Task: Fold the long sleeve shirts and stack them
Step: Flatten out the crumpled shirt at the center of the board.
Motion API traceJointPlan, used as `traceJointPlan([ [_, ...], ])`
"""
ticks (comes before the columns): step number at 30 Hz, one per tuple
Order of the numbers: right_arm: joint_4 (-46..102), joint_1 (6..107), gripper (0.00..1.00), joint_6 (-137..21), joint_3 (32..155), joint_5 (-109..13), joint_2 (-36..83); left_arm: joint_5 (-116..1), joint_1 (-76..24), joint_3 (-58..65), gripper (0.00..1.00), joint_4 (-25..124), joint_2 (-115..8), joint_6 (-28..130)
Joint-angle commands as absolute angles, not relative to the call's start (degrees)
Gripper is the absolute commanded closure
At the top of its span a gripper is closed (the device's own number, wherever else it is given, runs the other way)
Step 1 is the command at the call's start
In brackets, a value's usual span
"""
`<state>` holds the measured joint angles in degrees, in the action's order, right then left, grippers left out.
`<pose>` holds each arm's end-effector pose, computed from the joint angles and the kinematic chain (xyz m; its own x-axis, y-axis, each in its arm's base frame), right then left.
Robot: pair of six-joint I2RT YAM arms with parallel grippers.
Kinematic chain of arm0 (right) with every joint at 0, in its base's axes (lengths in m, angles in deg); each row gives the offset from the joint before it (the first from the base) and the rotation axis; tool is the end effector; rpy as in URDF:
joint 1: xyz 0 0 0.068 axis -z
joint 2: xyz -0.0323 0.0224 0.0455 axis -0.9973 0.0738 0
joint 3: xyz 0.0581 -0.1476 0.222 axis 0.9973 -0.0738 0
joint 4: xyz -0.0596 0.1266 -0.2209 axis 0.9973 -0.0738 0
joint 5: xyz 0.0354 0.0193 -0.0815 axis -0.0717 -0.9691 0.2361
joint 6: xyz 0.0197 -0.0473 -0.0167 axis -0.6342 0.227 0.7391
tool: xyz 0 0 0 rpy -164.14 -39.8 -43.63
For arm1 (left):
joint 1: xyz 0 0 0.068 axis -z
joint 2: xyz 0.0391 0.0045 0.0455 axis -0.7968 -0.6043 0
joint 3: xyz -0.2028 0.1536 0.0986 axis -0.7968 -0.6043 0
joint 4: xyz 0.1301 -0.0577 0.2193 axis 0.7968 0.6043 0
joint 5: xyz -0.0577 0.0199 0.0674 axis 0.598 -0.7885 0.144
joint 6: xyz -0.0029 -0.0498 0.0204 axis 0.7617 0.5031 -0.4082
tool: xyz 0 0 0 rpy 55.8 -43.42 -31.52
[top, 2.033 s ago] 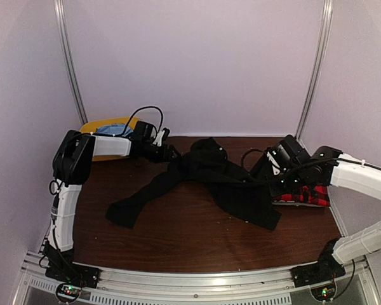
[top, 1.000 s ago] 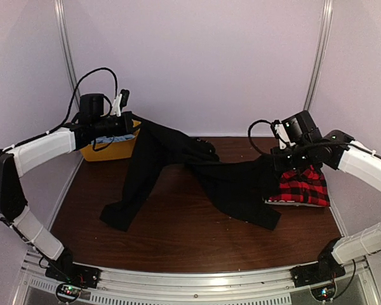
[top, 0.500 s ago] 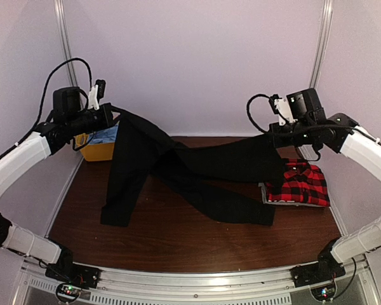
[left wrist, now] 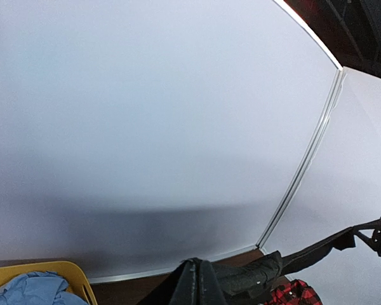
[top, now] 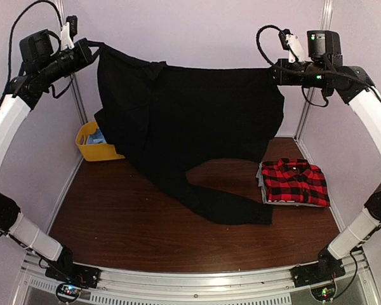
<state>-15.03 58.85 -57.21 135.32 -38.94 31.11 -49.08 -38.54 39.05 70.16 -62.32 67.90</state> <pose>0.2703 0.1360 0.5224 -0.2659 -0.0199 -0.9638 -0.4042 0.9100 0.0927 0.2906 -0.0844 0.5376 -0.1690 -0.4233 -0.8901 0.4898 0.7476 -0.4486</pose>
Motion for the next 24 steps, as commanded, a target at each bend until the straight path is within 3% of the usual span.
traceJointPlan([
  [1, -19.09, 58.13, 1.00, -55.63, 134.69, -47.43, 28.09, -51.40, -38.94, 43.35, 1.00, 72.16, -56.00, 65.21],
  [12, -18.34, 53.69, 1.00, -61.75, 131.86, -63.27, 13.73, -46.96, -38.94, 51.76, 1.00, 81.97, -45.89, 65.13],
  [24, -10.96, 53.69, 1.00, -71.10, 119.45, -71.77, -1.31, -37.48, -38.94, 45.99, 1.00, 79.99, -31.79, 74.01],
])
